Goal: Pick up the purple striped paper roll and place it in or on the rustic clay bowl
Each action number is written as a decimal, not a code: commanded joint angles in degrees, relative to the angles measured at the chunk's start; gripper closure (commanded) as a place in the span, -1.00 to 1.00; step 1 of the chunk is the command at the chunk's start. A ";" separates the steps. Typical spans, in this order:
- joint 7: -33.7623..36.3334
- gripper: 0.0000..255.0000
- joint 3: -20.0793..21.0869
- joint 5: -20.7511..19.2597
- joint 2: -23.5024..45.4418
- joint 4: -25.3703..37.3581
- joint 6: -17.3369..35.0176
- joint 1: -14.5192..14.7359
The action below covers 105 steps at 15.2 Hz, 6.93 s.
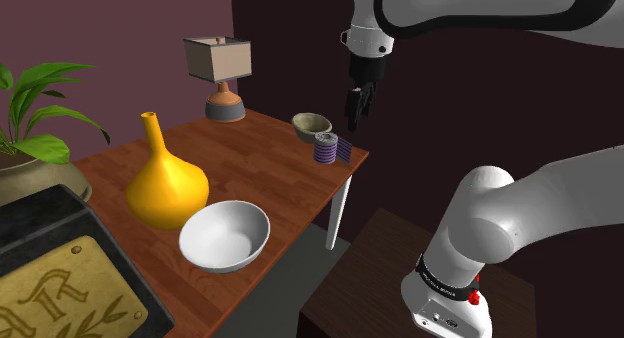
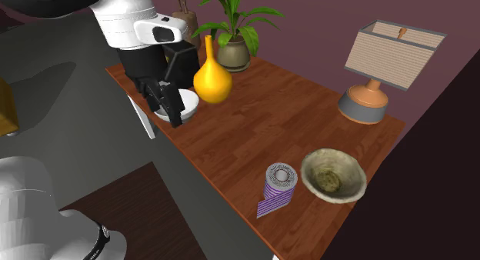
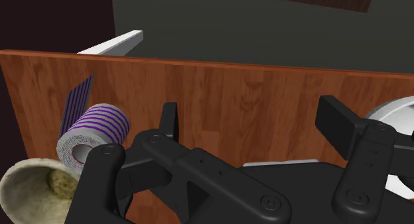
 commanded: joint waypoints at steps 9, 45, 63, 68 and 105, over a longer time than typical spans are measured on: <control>-6.42 -1.00 -7.93 -3.88 8.86 -2.66 13.23 -3.16; -25.60 1.00 -23.09 3.87 45.01 6.12 42.72 -6.45; -24.16 1.00 -22.81 1.73 40.05 10.02 34.16 -6.35; -23.77 1.00 -22.59 1.15 38.33 12.28 30.27 -6.31; -30.84 1.00 -22.79 14.36 72.16 67.51 6.81 -12.19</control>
